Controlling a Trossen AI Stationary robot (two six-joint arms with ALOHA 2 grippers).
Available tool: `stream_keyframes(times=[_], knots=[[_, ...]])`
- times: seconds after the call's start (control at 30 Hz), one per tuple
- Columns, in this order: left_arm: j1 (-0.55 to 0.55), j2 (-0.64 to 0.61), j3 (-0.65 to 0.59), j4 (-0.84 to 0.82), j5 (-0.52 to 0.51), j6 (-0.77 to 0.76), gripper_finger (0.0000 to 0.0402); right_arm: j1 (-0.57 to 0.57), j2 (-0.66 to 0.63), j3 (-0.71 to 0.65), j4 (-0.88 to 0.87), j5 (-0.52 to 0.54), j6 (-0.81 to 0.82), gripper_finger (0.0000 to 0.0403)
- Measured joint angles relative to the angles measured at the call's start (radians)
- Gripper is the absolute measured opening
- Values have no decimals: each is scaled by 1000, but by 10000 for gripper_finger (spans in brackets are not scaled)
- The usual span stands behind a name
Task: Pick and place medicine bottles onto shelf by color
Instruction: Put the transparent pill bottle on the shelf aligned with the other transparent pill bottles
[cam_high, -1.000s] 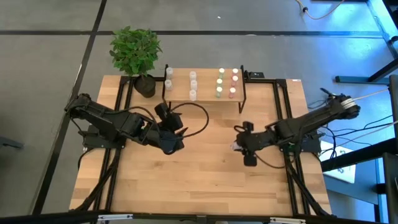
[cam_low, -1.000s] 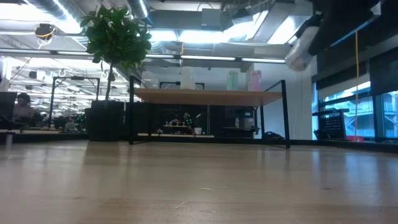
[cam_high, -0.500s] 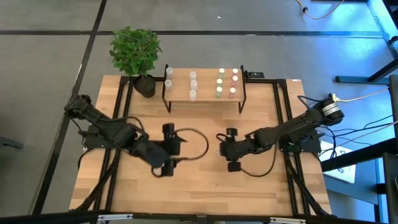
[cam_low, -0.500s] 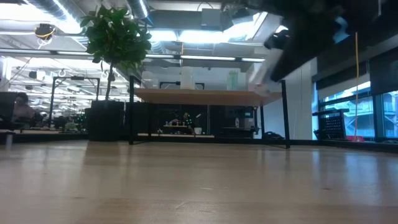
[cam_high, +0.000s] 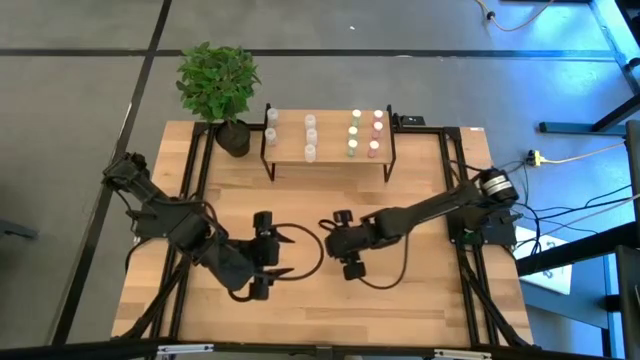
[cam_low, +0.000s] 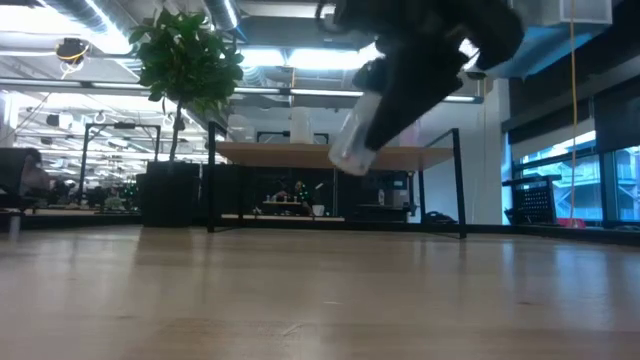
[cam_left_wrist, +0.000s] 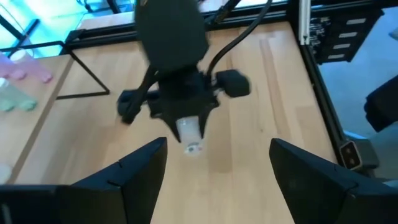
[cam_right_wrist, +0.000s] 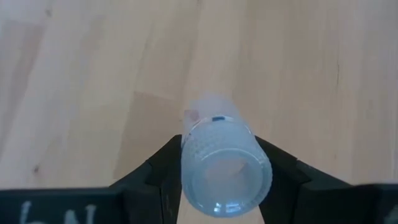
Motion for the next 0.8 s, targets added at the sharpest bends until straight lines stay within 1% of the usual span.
stream_keyframes(times=[0.13,0.27,0.43,0.6,0.8], knots=[[-15,0,0,-3,0,3,277,-30,41,34,-72,-6,36,158],[-13,0,0,-9,0,63,277,-51,56,44,-104,-6,55,158],[-10,0,0,-12,0,124,277,-60,56,44,-103,-9,82,158],[-7,0,0,-20,0,128,277,-61,55,44,-107,-58,84,158],[26,0,0,-60,-2,123,277,-67,58,36,-94,-62,116,158]])
